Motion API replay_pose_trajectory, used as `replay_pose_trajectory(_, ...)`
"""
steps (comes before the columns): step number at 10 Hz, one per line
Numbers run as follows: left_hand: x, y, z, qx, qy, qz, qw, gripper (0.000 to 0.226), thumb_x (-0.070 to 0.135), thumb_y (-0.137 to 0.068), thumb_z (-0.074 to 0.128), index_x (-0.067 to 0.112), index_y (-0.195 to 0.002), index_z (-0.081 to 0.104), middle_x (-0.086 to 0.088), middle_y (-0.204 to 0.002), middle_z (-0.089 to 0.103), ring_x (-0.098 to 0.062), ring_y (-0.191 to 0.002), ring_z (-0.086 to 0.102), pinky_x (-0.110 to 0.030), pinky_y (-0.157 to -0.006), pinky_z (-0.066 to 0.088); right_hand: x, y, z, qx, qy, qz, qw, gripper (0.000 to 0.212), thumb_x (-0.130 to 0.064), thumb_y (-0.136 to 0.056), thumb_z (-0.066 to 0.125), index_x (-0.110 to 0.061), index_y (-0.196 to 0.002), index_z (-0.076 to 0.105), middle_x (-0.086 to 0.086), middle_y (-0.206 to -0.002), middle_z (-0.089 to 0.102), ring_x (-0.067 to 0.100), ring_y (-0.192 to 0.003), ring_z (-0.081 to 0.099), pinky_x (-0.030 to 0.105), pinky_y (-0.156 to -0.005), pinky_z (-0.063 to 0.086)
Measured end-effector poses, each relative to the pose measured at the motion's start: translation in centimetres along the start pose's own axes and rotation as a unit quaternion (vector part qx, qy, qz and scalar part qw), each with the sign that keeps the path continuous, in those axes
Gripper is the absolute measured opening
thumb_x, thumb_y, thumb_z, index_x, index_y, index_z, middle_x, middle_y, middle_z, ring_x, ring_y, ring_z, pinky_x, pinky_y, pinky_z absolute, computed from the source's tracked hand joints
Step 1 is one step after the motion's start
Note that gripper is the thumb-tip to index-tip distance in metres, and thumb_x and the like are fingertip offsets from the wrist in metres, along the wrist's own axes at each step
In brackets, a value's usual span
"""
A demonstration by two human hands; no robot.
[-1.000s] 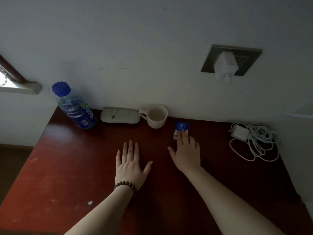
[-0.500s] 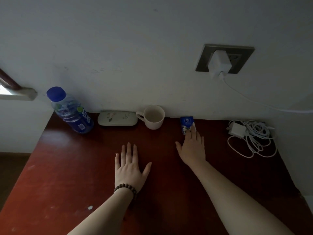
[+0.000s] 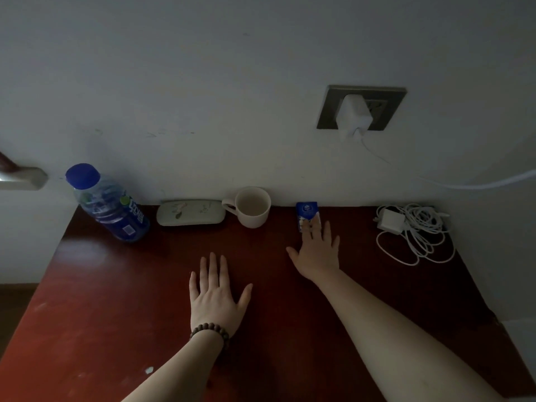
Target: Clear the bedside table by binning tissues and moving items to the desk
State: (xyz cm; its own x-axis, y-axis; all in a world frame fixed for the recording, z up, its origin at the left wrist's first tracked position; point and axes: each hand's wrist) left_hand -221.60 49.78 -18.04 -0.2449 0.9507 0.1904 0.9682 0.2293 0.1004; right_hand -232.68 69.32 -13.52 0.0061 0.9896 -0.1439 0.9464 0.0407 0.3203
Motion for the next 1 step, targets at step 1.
replay_pose_trajectory(1, -0.26, 0.19, 0.06, -0.005, -0.003, 0.004, 1.0, 0.09, 0.075, -0.08, 0.004, 0.018, -0.148, -0.003, -0.002, -0.157, -0.008, -0.017, -0.142, -0.019, -0.041, -0.114, -0.013, 1.32, 1.73, -0.11, 0.039, -0.02, 0.002, 0.999, 0.078, -0.055, -0.094, 0.032, -0.019, -0.149, -0.01, 0.008, -0.158, -0.017, 0.028, -0.145, -0.015, 0.051, -0.118, -0.002)
Point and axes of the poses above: each hand's wrist, its own y-axis away from the middle knuckle, its own z-axis out of the palm, x = y × z
